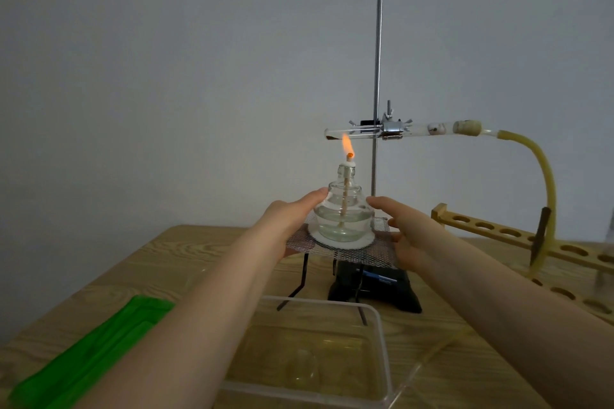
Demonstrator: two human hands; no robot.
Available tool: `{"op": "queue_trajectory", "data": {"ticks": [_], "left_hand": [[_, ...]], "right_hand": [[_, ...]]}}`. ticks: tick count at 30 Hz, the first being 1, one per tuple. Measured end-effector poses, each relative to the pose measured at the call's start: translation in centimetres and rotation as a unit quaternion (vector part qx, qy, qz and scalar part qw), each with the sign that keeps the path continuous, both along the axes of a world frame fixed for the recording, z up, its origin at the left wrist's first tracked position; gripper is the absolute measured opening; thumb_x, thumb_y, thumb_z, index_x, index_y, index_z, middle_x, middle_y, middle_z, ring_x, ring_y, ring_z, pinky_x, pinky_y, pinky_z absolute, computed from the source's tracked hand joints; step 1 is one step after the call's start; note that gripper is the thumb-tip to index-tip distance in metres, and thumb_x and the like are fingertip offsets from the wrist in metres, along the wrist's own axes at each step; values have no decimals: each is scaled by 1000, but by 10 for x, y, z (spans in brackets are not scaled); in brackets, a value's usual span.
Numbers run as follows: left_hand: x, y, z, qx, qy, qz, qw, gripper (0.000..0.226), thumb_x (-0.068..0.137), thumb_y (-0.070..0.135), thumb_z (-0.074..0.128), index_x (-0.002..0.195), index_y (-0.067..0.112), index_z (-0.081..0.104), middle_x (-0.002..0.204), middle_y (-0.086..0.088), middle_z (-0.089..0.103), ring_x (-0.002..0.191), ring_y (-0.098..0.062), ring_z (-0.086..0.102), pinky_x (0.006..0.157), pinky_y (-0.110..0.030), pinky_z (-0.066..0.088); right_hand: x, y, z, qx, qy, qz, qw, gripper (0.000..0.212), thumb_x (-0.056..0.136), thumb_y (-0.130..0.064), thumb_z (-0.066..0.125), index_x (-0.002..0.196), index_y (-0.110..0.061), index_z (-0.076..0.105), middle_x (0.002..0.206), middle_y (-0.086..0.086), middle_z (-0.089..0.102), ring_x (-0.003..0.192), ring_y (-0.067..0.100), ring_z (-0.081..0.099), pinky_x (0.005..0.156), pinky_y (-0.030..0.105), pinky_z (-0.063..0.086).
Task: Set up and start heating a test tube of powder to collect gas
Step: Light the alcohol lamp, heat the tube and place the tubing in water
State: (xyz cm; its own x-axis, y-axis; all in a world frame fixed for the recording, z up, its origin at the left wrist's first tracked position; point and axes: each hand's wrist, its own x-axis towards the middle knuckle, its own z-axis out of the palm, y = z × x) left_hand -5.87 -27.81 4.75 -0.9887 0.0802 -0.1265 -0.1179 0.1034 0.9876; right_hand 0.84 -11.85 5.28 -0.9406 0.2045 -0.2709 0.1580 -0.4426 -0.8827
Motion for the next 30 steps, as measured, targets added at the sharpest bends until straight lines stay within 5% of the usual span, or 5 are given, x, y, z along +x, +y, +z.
{"op": "queue_trajectory", "data": {"ticks": [3,8,18,25,30], "left_hand": [[1,5,2,-20,8,-3,1000,118,31,74,76,127,9,53,122,-11,61,101,-31,63,88,-45,53],[5,12,7,-61,29,2,998,93,68,65,69,136,7,45,136,-9,50,114,-27,53,90,-36,47],[4,20,10,-68,34,-3,997,94,65,65,71,136,8,45,137,-11,49,118,-30,52,98,-45,46],[0,6,5,-72,40,9,997,94,68,65,67,138,7,43,143,-11,45,122,-28,48,92,-36,42],[-5,-8,1,-30,18,12,999,102,54,67,75,131,6,48,127,-12,57,105,-28,60,90,-42,52]], "right_hand": [[4,5,0,-13,1,-1,1000,32,81,-14,71,96,-6,44,83,21,52,71,35,61,43,42,55],[9,10,0,-30,7,6,999,27,82,-14,70,80,-5,45,83,22,54,71,34,61,52,45,56],[16,16,3,-43,17,5,999,25,85,-13,67,79,-5,44,78,21,53,67,33,60,59,45,51],[7,6,1,-16,8,8,1000,27,82,-15,70,79,-7,44,80,21,54,68,34,61,38,40,53],[-3,-5,0,1,9,13,1000,27,82,-15,70,78,-7,45,79,22,54,68,35,61,56,47,55]]}}
